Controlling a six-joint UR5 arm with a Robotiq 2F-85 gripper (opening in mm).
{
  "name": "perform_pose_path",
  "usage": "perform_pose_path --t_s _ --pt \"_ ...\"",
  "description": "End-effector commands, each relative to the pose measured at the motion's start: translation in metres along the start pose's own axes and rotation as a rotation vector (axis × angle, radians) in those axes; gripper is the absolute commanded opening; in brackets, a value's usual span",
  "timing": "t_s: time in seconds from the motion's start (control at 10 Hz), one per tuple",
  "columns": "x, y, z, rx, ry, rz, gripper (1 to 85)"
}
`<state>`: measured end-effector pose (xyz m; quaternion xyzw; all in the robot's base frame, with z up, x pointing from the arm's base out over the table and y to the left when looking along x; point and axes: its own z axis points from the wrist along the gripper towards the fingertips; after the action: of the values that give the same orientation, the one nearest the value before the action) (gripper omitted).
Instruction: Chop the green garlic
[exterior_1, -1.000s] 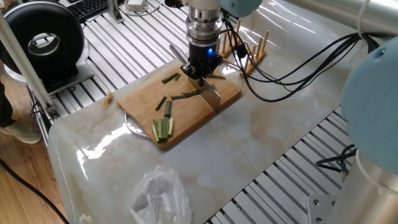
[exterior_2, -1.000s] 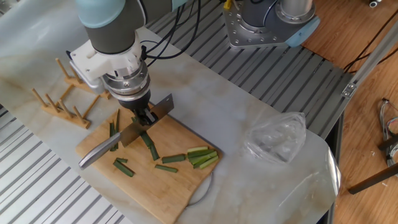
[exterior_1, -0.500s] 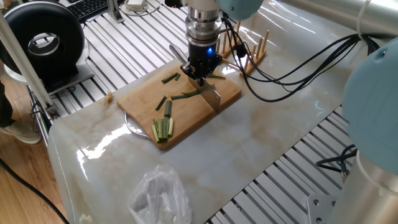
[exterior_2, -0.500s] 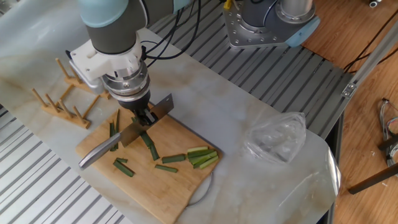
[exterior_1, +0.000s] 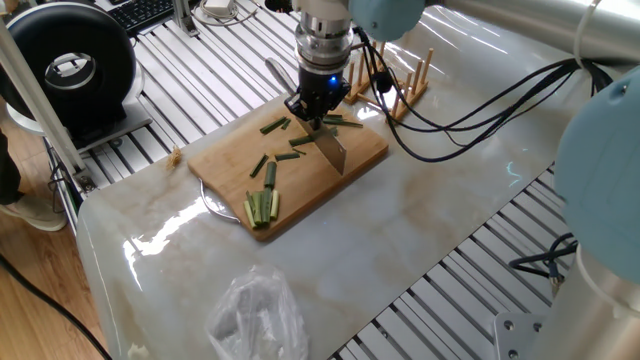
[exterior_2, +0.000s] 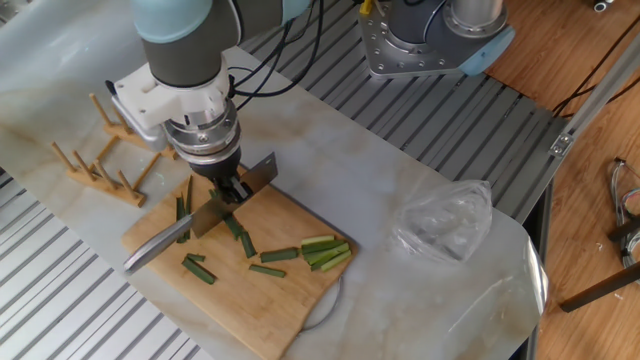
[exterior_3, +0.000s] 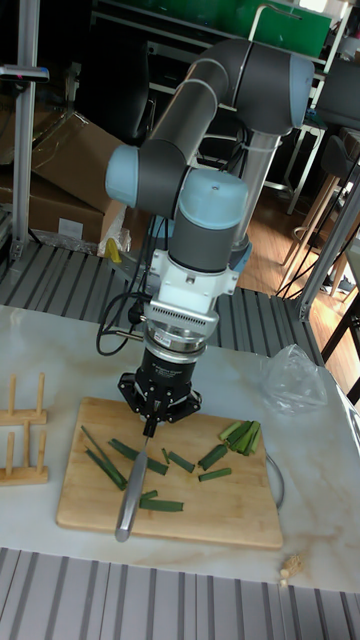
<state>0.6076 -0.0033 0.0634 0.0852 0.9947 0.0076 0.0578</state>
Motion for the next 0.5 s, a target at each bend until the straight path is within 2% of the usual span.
perform_pose_path --t_s 0.0,0.4 --pt "-0.009 -0.001 0.001 0.004 -0.031 -0.002 1.3" --pt "-0.013 0.012 -0.002 0.013 -0.012 0.02 1.3"
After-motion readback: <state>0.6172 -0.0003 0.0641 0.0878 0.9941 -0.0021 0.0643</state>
